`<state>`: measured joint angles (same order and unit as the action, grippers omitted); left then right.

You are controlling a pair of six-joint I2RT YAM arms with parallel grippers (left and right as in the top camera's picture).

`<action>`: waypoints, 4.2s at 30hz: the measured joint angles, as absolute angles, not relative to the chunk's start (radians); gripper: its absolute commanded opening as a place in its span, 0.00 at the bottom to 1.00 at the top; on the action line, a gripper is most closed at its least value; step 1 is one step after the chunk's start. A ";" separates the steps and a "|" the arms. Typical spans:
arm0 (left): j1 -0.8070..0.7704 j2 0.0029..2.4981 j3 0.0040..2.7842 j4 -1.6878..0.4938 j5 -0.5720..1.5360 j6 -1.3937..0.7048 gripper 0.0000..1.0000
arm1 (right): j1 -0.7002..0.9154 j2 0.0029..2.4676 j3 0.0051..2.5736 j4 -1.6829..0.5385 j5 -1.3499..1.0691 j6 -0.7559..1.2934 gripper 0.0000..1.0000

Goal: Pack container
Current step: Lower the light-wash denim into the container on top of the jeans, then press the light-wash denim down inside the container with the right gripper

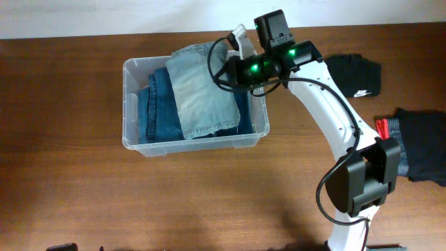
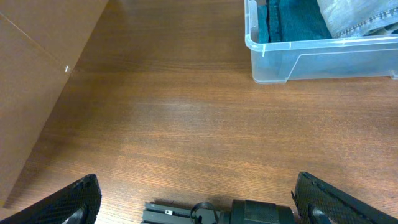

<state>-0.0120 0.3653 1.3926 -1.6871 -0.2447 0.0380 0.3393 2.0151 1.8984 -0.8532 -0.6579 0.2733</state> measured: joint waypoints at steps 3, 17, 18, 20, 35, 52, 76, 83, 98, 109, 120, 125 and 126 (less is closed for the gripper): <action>-0.012 0.365 1.393 -1.687 -0.245 0.038 0.99 | 0.339 2.015 1.899 -0.892 -0.533 0.273 0.25; -0.012 0.365 1.393 -1.687 -0.245 0.038 0.99 | 0.331 2.015 1.900 -0.944 -0.220 0.269 0.81; -0.012 0.365 1.393 -1.687 -0.245 0.038 0.99 | 0.331 2.015 1.902 -0.945 -0.206 0.266 0.82; -0.012 0.365 1.393 -1.687 -0.245 0.038 0.99 | 0.331 2.015 1.910 -0.951 -0.190 0.266 0.82; -0.012 0.365 1.393 -1.687 -0.245 0.038 0.99 | 0.359 2.004 2.097 -1.064 -0.156 0.235 0.20; -0.012 0.365 1.393 -1.687 -0.245 0.038 0.99 | 0.398 2.007 1.976 -1.253 -0.134 0.206 0.04; -0.012 0.365 1.392 -1.687 -0.245 0.038 0.99 | 0.398 2.024 1.828 -1.020 -0.178 0.214 0.04; -0.012 0.365 1.392 -1.687 -0.245 0.038 0.99 | 0.400 2.014 2.006 -0.843 -0.179 0.217 0.09; -0.012 0.365 1.392 -1.687 -0.245 0.038 0.99 | 0.496 2.172 2.013 -0.695 -0.185 0.219 0.07; -0.012 0.365 1.392 -1.687 -0.245 0.038 0.99 | 0.503 2.290 2.019 -0.715 -0.174 0.224 0.04; -0.012 0.365 1.392 -1.687 -0.245 0.038 0.99 | 0.503 2.243 2.065 -0.834 -0.119 0.224 0.05; -0.012 0.365 1.392 -1.687 -0.245 0.038 0.99 | 0.503 2.136 2.096 -0.962 -0.101 0.224 0.05; -0.012 0.365 1.392 -1.687 -0.245 0.038 0.99 | 0.504 2.116 2.101 -0.992 -0.102 0.224 0.05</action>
